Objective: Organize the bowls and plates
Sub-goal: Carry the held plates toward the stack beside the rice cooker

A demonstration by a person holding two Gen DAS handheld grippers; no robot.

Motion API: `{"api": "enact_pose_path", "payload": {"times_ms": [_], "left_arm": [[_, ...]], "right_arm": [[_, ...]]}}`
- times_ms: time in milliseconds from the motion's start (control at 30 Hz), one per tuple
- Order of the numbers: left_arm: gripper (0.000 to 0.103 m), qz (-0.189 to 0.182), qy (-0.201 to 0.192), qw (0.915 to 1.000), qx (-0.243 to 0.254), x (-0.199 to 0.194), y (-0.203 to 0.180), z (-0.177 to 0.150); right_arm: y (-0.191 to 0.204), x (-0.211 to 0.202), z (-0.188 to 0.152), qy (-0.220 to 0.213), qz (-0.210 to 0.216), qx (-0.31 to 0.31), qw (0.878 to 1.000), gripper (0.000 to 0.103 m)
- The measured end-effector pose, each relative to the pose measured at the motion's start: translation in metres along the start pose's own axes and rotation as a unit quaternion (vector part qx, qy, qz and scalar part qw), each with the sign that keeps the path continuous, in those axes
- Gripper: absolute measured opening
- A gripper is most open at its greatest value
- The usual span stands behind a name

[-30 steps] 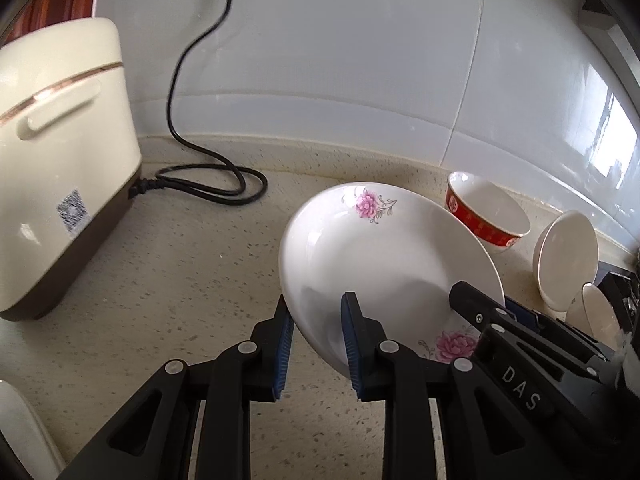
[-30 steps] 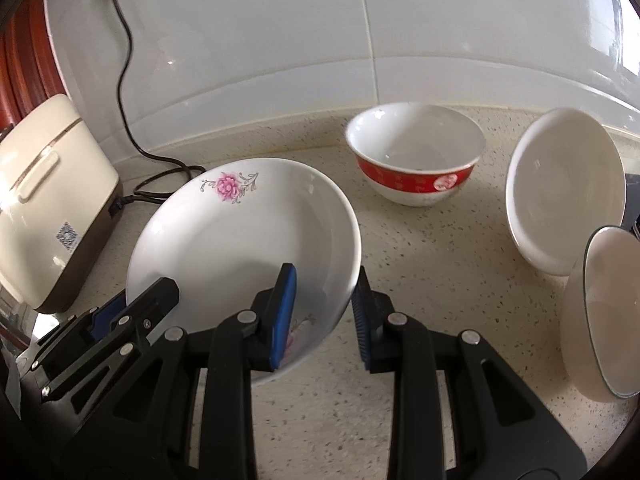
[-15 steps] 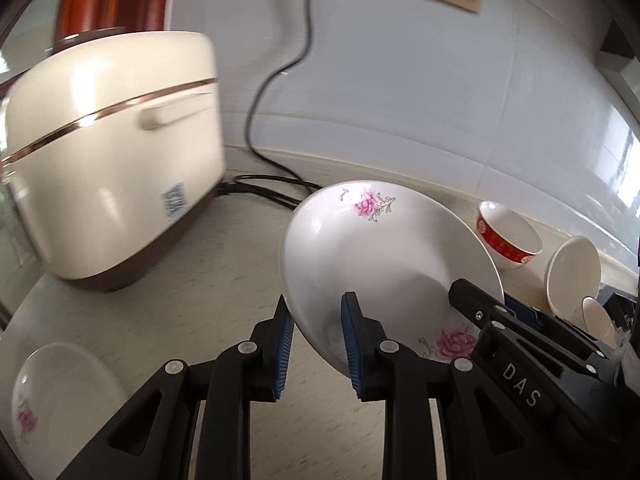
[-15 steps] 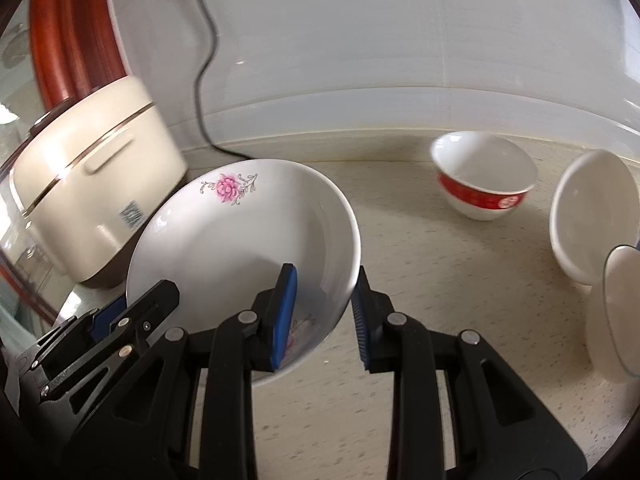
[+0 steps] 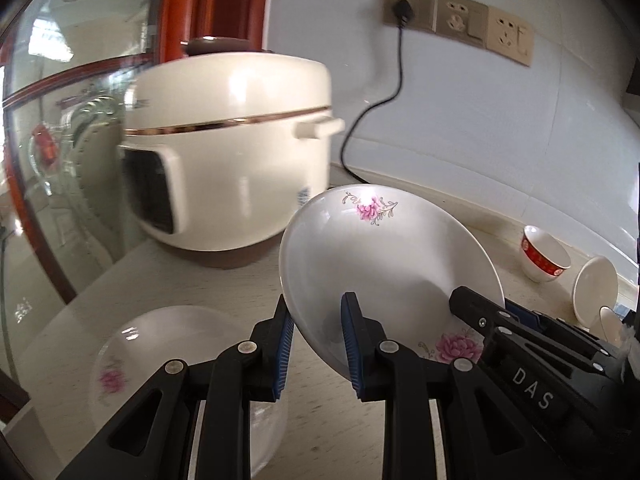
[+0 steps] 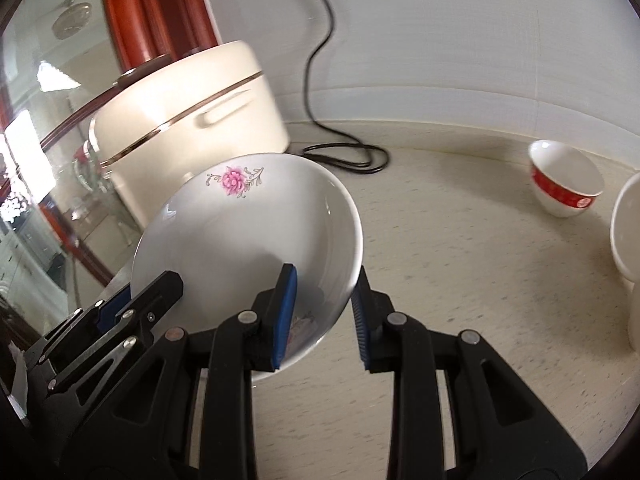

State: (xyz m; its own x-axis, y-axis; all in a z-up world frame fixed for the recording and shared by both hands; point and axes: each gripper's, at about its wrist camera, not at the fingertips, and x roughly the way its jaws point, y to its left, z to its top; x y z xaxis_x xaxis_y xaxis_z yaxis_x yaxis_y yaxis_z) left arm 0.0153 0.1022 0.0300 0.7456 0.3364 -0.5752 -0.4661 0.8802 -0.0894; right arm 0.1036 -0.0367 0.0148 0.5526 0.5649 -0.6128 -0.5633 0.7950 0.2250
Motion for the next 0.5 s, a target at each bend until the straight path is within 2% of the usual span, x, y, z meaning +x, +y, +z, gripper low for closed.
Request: {"api": "enact_pose_path", "payload": {"times_ms": [500], "left_arm": [[0.025,0.03,-0.001,0.9982,-0.053,-0.024,0.071,-0.023]], "right_arm": [[0.07,0.002,-0.023,0.034,0.026,-0.043,0.998,0.031]]}}
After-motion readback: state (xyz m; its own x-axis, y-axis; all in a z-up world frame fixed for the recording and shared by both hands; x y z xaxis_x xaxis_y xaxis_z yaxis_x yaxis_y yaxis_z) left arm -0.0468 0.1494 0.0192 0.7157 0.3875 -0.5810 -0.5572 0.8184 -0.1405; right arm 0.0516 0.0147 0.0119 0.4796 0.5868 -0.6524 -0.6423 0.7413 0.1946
